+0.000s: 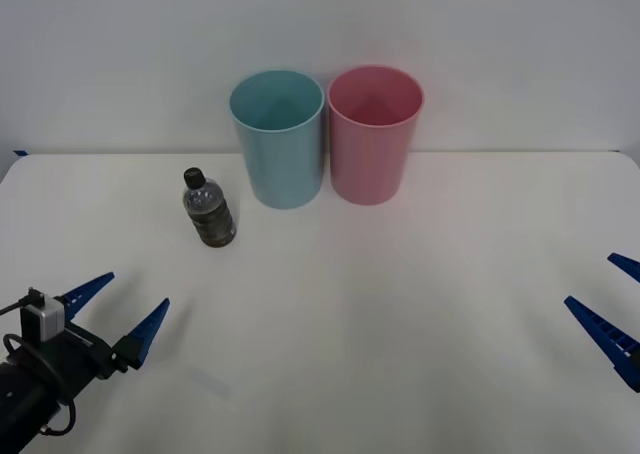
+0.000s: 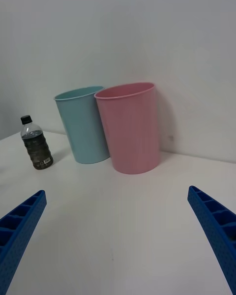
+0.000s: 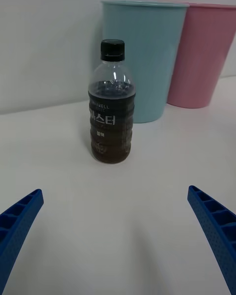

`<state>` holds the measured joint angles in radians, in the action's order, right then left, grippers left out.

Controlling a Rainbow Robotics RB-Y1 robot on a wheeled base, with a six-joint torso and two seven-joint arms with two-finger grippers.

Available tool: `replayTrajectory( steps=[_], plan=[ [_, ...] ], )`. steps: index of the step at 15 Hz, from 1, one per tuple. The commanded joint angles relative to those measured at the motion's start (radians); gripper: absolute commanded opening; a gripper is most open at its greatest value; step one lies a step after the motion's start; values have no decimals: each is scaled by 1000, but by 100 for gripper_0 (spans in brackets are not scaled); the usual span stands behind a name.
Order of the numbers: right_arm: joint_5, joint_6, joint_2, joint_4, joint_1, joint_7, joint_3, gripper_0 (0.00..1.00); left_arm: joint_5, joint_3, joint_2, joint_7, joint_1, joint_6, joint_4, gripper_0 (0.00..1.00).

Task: Grasp the object on the table and drop it into the matching bin: aluminum can to the light blue bin, PET bottle to the pink bin.

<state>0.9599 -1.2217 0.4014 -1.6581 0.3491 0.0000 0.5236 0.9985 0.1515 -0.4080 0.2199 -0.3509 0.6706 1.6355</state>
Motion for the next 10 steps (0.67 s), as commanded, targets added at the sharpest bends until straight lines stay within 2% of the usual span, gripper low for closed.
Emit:
replayTrajectory(
  steps=[1, 4, 10],
  plan=[
    [0, 0, 0, 0, 0, 0, 0, 100, -32, -55, 0, -2, 15, -72, 1, 100],
    [0, 0, 0, 0, 0, 0, 0, 100, -70, -99, 8, 4, 55, -120, -29, 100],
    [0, 0, 0, 0, 0, 0, 0, 100, -69, -99, 66, 24, 164, -141, -132, 100]
  ],
)
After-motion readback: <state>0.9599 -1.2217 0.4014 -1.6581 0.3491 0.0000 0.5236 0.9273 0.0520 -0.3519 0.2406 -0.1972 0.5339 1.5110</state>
